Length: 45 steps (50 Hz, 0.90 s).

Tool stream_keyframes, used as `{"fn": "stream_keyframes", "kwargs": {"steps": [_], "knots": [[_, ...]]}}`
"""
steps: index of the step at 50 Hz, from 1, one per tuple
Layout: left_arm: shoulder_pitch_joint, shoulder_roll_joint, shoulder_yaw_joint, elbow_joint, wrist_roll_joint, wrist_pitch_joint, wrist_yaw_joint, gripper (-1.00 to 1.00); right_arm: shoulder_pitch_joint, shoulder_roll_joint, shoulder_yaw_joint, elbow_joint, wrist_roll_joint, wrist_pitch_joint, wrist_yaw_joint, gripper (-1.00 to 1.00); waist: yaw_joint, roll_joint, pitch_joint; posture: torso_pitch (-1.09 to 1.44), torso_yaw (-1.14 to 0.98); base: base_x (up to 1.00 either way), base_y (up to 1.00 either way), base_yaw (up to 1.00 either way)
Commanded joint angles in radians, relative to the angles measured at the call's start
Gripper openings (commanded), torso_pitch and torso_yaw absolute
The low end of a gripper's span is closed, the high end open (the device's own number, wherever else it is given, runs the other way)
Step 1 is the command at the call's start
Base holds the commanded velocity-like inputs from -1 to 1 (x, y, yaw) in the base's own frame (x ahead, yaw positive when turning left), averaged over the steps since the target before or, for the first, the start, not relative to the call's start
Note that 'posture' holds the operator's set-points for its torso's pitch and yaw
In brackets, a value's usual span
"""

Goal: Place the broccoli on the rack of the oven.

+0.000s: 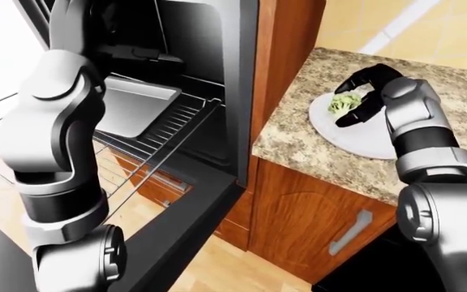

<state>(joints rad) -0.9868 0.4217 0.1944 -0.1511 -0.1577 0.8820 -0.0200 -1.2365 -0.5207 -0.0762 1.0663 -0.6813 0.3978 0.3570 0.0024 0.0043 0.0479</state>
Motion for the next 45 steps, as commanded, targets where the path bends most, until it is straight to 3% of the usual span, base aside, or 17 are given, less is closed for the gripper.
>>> {"fn": "stream_keyframes", "kwargs": {"steps": [1, 12, 17, 45], "knots": [[-0.034, 0.011, 0.01, -0.023, 0.003, -0.031, 0.004, 1.0, -0.044, -0.017, -0.007, -0.045, -0.006, -0.018, -0.012, -0.54, 0.0, -0.003, -0.033, 0.0, 0.0, 0.0, 0.0, 0.0], [-0.035, 0.01, 0.009, -0.017, 0.007, -0.036, 0.005, 1.0, -0.048, -0.031, -0.011, -0.112, -0.026, 0.008, 0.021, -0.76, 0.0, -0.005, -0.031, 0.0, 0.0, 0.0, 0.0, 0.0], [-0.032, 0.013, 0.011, -0.021, 0.008, -0.031, 0.006, 1.0, -0.022, -0.033, -0.021, -0.219, -0.033, 0.05, 0.059, -1.0, 0.001, -0.005, -0.029, 0.0, 0.0, 0.0, 0.0, 0.0], [-0.013, 0.014, 0.016, -0.037, 0.002, -0.029, 0.012, 1.0, 0.098, -0.041, -0.063, -0.745, -0.12, 0.293, 0.293, -1.0, 0.001, -0.004, -0.023, 0.0, 0.0, 0.0, 0.0, 0.0]]}}
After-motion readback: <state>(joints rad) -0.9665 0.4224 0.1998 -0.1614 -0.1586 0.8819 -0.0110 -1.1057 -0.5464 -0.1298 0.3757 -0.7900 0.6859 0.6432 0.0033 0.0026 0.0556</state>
